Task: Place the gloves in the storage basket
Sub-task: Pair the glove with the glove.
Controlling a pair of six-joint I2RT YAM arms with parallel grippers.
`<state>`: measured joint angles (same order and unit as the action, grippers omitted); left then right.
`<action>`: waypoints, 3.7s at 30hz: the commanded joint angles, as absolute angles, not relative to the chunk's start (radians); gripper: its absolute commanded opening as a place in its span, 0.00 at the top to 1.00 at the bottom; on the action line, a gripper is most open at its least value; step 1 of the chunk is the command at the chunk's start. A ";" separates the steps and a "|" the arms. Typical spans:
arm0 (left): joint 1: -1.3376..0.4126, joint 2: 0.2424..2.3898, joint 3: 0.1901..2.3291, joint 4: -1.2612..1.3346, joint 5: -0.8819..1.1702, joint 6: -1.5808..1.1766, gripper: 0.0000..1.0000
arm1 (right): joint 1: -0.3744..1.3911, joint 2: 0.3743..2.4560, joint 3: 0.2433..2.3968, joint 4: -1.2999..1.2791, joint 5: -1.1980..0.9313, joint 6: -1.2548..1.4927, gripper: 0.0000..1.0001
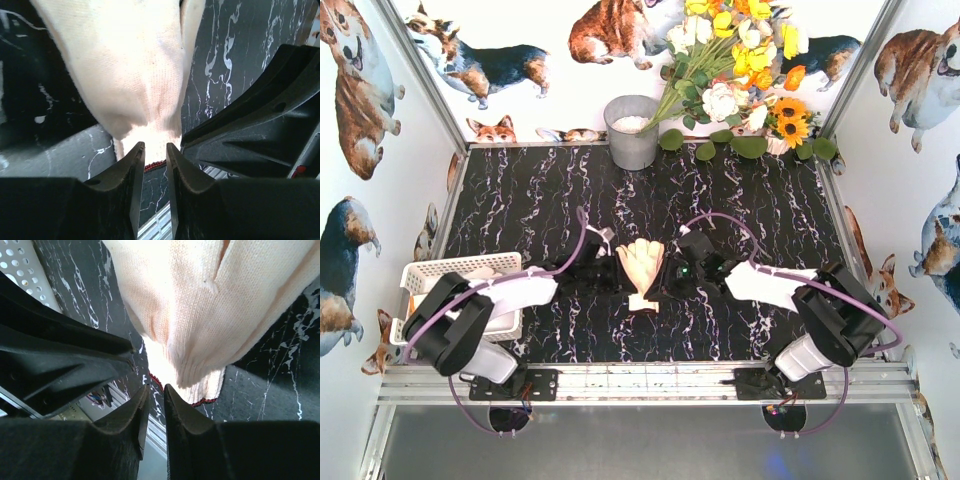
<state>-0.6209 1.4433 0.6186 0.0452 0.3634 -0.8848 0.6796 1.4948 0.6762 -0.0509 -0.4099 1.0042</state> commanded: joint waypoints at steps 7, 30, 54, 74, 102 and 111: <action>-0.655 1.567 0.625 0.156 0.389 -0.855 0.85 | 0.681 1.552 0.707 -0.057 -0.340 0.965 0.80; -0.551 1.359 0.872 -0.261 0.222 -0.618 0.51 | 0.556 1.321 0.806 -0.322 -0.247 0.801 0.63; -0.385 1.771 0.988 0.013 0.465 -0.769 0.64 | 0.481 1.674 0.953 -0.120 -0.532 0.799 0.68; -0.370 1.917 0.999 0.182 0.489 -0.809 0.67 | 0.512 1.808 0.943 -0.084 -0.509 0.816 0.74; -0.379 2.024 1.062 0.308 0.564 -0.825 0.77 | 0.512 1.826 0.938 -0.103 -0.499 0.803 0.76; -0.385 2.037 1.081 0.339 0.617 -0.805 0.88 | 0.512 1.824 0.930 -0.099 -0.499 0.804 0.76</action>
